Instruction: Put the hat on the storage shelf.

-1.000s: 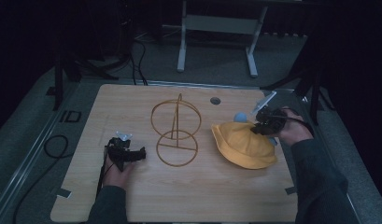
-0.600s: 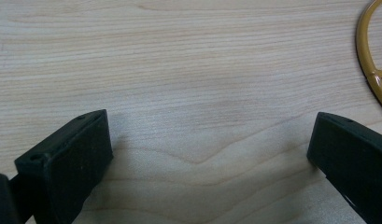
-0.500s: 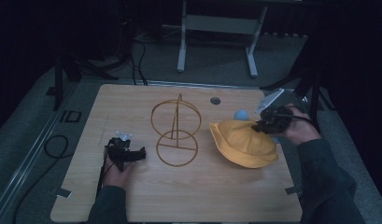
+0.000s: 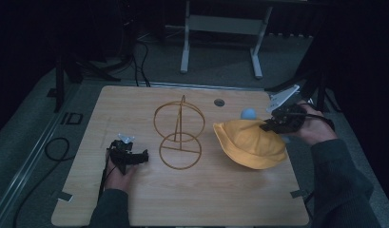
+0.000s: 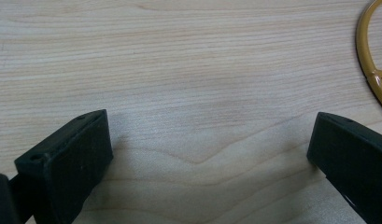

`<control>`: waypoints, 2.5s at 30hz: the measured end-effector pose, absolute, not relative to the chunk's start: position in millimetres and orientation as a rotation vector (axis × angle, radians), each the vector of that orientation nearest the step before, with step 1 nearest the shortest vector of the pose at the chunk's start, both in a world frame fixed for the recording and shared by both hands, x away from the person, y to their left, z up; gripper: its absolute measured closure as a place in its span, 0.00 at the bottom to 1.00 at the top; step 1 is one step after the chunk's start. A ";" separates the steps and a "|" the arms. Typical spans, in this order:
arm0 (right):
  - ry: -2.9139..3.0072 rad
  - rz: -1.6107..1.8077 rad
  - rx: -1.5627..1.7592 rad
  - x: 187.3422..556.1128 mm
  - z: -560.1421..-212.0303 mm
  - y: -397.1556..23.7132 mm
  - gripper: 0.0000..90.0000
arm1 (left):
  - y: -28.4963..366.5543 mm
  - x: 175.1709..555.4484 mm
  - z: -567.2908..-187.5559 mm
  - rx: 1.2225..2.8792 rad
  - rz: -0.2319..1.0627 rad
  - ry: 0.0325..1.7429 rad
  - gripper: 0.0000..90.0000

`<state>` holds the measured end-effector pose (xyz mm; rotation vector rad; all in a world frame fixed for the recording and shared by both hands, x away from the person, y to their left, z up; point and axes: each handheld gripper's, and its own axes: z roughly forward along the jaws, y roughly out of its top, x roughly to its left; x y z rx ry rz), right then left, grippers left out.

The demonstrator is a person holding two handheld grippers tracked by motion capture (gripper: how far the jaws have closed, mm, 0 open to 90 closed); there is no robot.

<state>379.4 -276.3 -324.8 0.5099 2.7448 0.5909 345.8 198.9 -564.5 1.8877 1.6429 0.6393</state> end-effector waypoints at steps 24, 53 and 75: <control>2.709 0.684 0.434 372.7 -277.9 -281.5 0.92 | 198.9 345.9 -564.4 1.888 0.640 1.642 0.00; 2.670 0.773 0.385 375.4 -246.0 -269.1 0.93 | 198.8 345.9 -564.5 1.889 0.641 1.641 0.00; 2.652 0.815 0.296 376.3 -226.0 -234.2 0.93 | 198.6 346.1 -564.5 1.890 0.640 1.639 0.00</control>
